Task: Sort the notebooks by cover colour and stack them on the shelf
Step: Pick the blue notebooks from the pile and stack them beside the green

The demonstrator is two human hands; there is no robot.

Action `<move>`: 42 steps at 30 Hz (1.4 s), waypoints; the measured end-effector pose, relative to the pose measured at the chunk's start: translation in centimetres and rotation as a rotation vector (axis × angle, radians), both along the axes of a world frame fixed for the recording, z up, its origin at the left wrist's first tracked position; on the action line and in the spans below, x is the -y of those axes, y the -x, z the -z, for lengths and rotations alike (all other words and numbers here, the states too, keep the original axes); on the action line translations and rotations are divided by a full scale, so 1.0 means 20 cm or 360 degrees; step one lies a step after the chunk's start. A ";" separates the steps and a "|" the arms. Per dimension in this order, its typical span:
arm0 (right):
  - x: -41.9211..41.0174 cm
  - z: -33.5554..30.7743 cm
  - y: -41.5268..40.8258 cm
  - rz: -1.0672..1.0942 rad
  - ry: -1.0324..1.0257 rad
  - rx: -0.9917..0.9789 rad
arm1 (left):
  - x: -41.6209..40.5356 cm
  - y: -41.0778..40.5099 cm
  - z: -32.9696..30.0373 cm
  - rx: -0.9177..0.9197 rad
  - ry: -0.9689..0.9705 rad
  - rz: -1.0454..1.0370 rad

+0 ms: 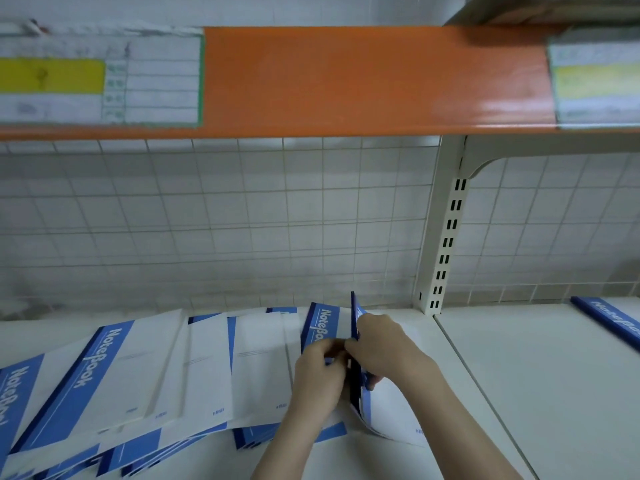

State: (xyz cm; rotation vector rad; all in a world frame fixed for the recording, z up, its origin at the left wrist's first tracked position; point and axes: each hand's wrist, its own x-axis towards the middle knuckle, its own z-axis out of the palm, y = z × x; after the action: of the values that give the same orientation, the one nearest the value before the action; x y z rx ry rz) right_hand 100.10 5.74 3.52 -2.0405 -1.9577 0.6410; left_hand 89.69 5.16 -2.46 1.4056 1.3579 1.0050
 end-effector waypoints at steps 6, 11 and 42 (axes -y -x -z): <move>0.00 0.01 0.02 -0.0002 0.0120 0.0192 | -0.02 0.03 0.02 0.0248 0.0252 -0.0020; 0.00 0.01 0.08 0.0020 0.0084 0.0503 | -0.01 0.04 0.04 0.0109 0.0122 0.0065; -0.06 0.01 0.07 -0.0064 -0.0030 -0.0122 | -0.17 0.07 0.05 0.0325 0.0567 -0.0176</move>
State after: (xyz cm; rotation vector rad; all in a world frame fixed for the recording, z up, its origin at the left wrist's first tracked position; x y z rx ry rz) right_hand 98.63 7.01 3.38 -1.9409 -1.9582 0.6955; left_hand 88.19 8.58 -3.48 0.9471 1.3918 0.8968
